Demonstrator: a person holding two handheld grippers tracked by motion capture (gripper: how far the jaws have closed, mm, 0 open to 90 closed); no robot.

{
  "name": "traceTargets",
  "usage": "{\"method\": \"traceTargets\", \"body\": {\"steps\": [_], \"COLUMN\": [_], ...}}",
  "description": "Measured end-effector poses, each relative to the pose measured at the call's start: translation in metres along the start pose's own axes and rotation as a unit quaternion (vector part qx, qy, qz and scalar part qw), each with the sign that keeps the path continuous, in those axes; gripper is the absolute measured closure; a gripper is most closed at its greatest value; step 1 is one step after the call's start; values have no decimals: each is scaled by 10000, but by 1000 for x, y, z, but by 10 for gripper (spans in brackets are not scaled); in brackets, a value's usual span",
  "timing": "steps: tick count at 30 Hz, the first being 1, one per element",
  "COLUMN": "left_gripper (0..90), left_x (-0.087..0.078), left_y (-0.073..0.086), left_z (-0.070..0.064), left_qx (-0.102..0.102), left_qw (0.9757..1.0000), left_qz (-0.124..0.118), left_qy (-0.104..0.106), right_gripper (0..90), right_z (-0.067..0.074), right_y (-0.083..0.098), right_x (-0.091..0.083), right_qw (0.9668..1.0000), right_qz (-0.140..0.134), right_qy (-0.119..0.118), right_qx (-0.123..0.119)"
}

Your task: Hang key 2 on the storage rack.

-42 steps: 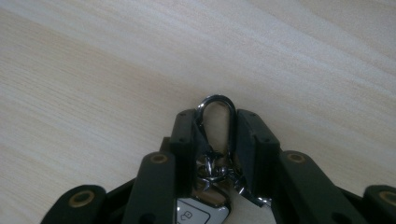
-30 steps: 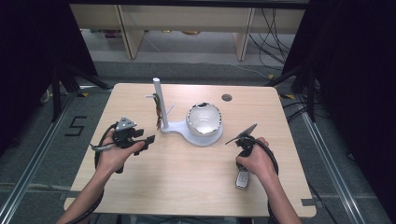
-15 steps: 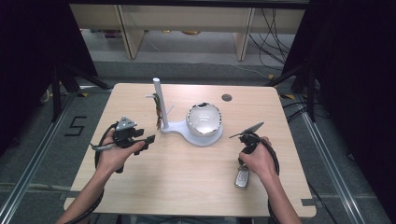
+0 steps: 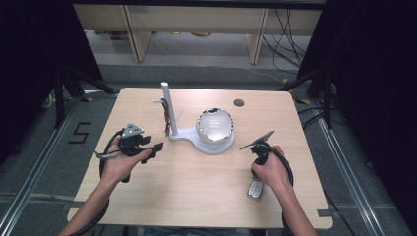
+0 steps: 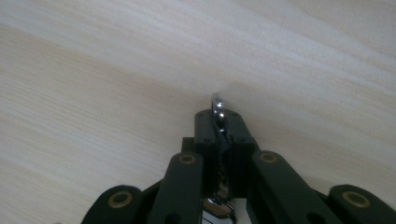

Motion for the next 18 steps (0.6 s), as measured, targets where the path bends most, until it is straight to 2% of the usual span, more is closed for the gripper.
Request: {"method": "traceTargets", "body": {"steps": [1,2,3,4,6,7,9,11,12,14,15,16,18], "left_gripper": [435,435,435,435,435,435,435,433,432,430,430,429,427], "left_x": [0,0,0,0,-1,-1,-2,-2,-2,-3,-2,-2,-2], "left_y": [0,0,1,1,1,1,1,0,0,0,-1,-1,-2], "left_z": [0,0,1,0,0,0,-1,-2,-3,-5,-8,-9,-15], "left_qx": [11,9,41,35,-16,33,8,65,10,37,0,5,64], "left_qw": [10000,10000,10000,10000,10000,10000,10000,10000,9999,9999,9997,9997,9994], "left_qz": [0,2,29,16,8,-12,-16,-56,-112,-94,-146,-121,-154], "left_qy": [-1,-2,-1,-3,-20,0,20,51,70,139,182,221,312], "right_gripper": [867,868,869,869,869,869,870,870,870,869,869,870,869], "right_z": [-1,-4,-4,-4,-5,-5,-5,-4,-4,-3,-1,1,2], "right_y": [1,1,2,2,4,4,6,8,9,12,12,13,12], "right_x": [0,1,1,2,-1,-3,-9,-15,-18,-24,-27,-31,-37], "right_qw": [10000,9999,10000,9999,9996,9992,9982,9964,9951,9922,9890,9871,9807], "right_qz": [1,-58,-60,-140,-236,-328,-513,-739,-865,-1085,-1288,-1415,-1769], "right_qy": [-49,9,-7,-56,-138,-229,-299,-380,-482,-596,-715,-733,-827], "right_qx": [-29,-135,-37,-81,-1,-21,93,143,60,122,106,155,17]}}
Point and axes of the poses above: each handheld gripper's, and its own axes: x roughly forward along the jaws, y roughly out of its underside, z roughly to its left, the point moved 5 cm from there along x, roughly forward along the jaws, and after that the axes turned 3 degrees about x, right-handed, at the moved point
